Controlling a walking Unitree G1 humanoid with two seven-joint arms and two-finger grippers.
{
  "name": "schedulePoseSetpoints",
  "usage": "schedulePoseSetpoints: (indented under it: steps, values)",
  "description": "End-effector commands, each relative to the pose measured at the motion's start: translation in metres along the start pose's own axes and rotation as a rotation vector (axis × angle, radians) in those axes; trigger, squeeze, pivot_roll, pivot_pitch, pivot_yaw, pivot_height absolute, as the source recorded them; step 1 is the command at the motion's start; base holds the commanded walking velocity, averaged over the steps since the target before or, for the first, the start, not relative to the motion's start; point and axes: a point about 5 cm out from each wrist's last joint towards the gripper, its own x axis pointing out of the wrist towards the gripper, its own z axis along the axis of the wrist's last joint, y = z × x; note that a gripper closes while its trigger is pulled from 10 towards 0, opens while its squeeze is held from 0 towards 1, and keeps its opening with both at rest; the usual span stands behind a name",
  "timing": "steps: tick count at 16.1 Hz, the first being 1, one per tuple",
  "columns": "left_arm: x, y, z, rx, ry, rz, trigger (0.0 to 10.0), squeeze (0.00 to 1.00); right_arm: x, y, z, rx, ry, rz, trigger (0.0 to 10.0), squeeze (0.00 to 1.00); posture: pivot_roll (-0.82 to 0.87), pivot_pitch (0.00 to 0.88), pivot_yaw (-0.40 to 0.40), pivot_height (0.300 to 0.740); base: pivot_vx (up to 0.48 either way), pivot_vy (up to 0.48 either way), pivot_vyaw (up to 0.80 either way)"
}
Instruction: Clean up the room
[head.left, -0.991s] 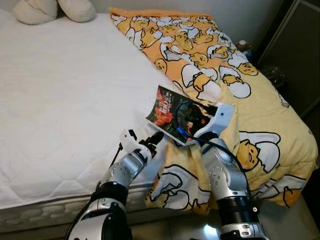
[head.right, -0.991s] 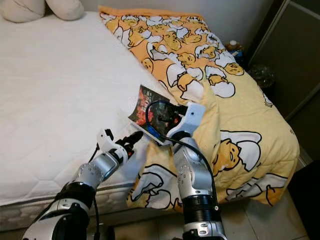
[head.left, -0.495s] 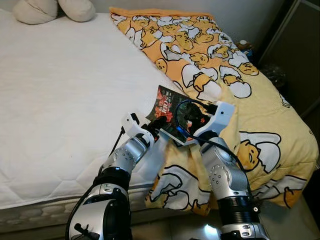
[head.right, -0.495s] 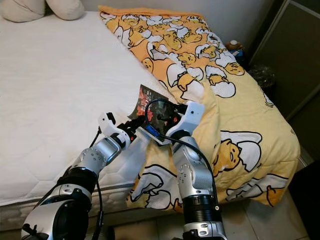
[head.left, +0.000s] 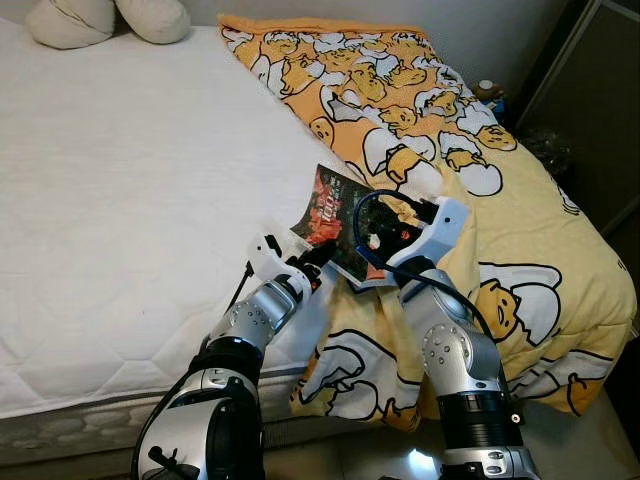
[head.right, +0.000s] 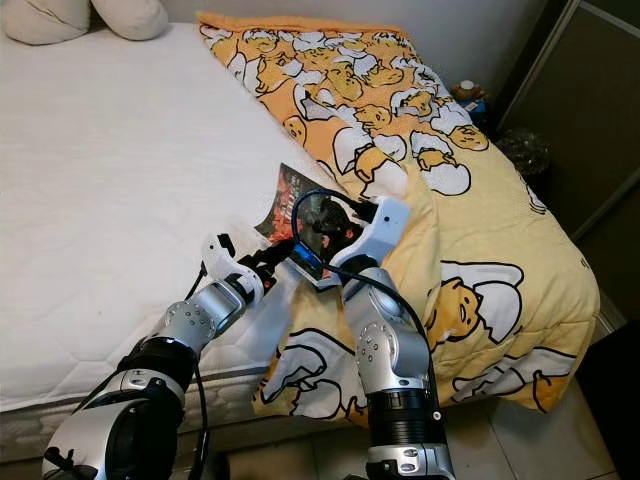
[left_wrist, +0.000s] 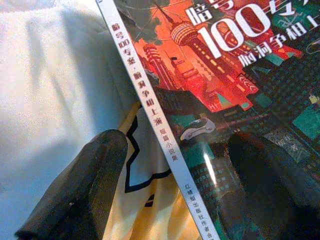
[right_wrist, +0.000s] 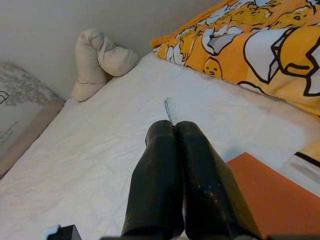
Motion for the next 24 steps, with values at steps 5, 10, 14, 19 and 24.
schedulePoseSetpoints:
  steps: [5, 10, 14, 19, 24]
  values:
    - [0.015, -0.045, -0.031, -0.029, 0.072, -0.103, 10.0, 0.00, -0.021, -0.042, -0.061, -0.049, 0.184, -0.198, 10.0, 1.00, 0.00, 0.000, -0.037, 0.740, 0.000, 0.000, 0.00]
    - [0.015, -0.040, -0.028, -0.028, 0.062, -0.087, 10.0, 0.00, -0.030, -0.065, -0.078, -0.020, 0.232, -0.294, 10.0, 1.00, 0.00, 0.000, -0.036, 0.740, 0.000, 0.000, 0.00]
    - [0.010, -0.026, -0.016, 0.055, 0.029, -0.075, 10.0, 0.00, -0.031, -0.070, -0.067, -0.222, 0.199, -0.263, 10.0, 0.00, 0.00, 0.000, -0.038, 0.740, 0.000, 0.000, 0.00]
    - [0.000, -0.007, 0.009, 0.579, -0.090, -0.017, 10.0, 0.00, -0.044, -0.062, -0.019, -0.529, -0.019, -0.178, 10.0, 0.00, 0.00, 0.000, -0.049, 0.740, 0.000, 0.000, 0.00]
    - [-0.065, -0.030, 0.069, 1.194, -0.564, -0.013, 10.0, 0.00, -0.087, -0.072, 0.004, -0.584, -0.150, -0.305, 10.0, 0.00, 0.00, 0.000, -0.023, 0.740, 0.000, 0.000, 0.00]
